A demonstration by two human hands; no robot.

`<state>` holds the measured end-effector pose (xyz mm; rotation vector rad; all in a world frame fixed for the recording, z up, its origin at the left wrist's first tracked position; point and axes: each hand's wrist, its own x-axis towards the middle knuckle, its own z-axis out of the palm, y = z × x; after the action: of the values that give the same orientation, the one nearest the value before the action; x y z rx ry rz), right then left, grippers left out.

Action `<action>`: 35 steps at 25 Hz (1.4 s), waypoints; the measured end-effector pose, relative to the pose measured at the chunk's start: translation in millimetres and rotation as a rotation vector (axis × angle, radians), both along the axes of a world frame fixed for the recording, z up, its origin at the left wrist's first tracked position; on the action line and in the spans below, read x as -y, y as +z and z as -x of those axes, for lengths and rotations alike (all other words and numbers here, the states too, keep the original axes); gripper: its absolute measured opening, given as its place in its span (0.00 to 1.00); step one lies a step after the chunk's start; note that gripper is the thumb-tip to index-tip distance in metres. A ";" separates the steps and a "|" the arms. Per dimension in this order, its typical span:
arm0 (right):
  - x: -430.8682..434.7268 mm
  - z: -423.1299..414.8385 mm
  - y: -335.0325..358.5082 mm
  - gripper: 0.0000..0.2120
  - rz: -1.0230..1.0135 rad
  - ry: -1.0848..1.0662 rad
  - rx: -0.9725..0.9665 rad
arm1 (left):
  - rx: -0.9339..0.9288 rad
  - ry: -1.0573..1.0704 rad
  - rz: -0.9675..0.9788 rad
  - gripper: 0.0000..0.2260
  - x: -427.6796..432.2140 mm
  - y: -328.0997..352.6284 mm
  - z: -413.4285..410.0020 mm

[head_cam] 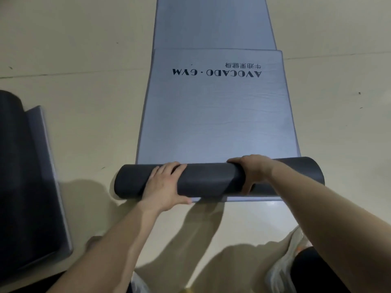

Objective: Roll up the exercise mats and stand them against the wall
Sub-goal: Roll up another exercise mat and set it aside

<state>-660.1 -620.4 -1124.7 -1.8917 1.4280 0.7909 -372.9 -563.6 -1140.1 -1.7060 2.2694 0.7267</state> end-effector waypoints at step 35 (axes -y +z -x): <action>-52.4 6.5 -21.3 0.69 0.283 -0.109 -0.012 | 0.071 0.109 0.000 0.32 61.2 19.7 0.0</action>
<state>-666.7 -568.0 -1145.9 -1.9968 1.7092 0.5732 -372.9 -624.8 -1120.3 -1.8368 2.1438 0.6768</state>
